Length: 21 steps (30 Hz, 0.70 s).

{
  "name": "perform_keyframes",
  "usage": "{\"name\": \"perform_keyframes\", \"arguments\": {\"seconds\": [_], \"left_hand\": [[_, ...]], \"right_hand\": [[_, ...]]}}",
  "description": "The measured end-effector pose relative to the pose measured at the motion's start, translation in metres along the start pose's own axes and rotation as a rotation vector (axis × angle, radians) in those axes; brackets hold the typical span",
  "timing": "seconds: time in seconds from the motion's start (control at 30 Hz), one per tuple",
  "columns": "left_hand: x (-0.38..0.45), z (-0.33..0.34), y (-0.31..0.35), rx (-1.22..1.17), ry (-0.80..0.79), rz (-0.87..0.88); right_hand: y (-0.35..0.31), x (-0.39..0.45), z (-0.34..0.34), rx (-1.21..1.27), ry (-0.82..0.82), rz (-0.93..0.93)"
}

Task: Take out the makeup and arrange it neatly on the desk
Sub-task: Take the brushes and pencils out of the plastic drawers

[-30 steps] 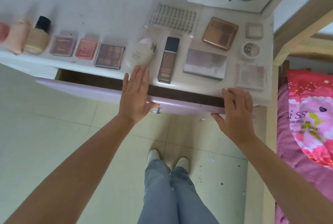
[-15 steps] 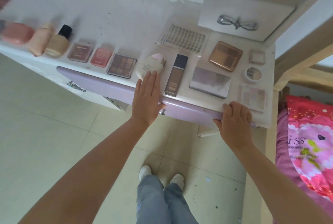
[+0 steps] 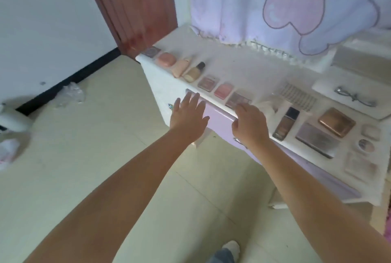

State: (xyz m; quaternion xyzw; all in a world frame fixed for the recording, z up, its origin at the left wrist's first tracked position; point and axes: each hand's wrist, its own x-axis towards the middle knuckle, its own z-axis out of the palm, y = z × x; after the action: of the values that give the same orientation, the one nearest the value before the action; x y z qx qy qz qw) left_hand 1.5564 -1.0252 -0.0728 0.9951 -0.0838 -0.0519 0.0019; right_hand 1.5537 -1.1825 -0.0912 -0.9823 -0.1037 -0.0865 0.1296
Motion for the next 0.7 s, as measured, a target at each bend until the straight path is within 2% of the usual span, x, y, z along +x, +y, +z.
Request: {"name": "perform_keyframes", "arguments": {"seconds": [0.17,0.4,0.57,0.7], "left_hand": [[-0.107,-0.054,-0.148,-0.063,0.087,-0.340],[-0.341,-0.098,-0.336,-0.015,0.122,-0.854],[-0.516,-0.095,-0.401,0.060,0.163,-1.222],[-0.638,-0.066,-0.422,0.031,0.153,-1.523]], "right_hand": [[-0.190,0.028,-0.025,0.089,-0.010,-0.310],[-0.480,-0.033,-0.041,0.113,-0.224,-0.767],[-0.648,-0.127,-0.035,0.064,-0.254,-1.072],[-0.738,-0.205,-0.012,0.093,-0.284,-1.259]]}}
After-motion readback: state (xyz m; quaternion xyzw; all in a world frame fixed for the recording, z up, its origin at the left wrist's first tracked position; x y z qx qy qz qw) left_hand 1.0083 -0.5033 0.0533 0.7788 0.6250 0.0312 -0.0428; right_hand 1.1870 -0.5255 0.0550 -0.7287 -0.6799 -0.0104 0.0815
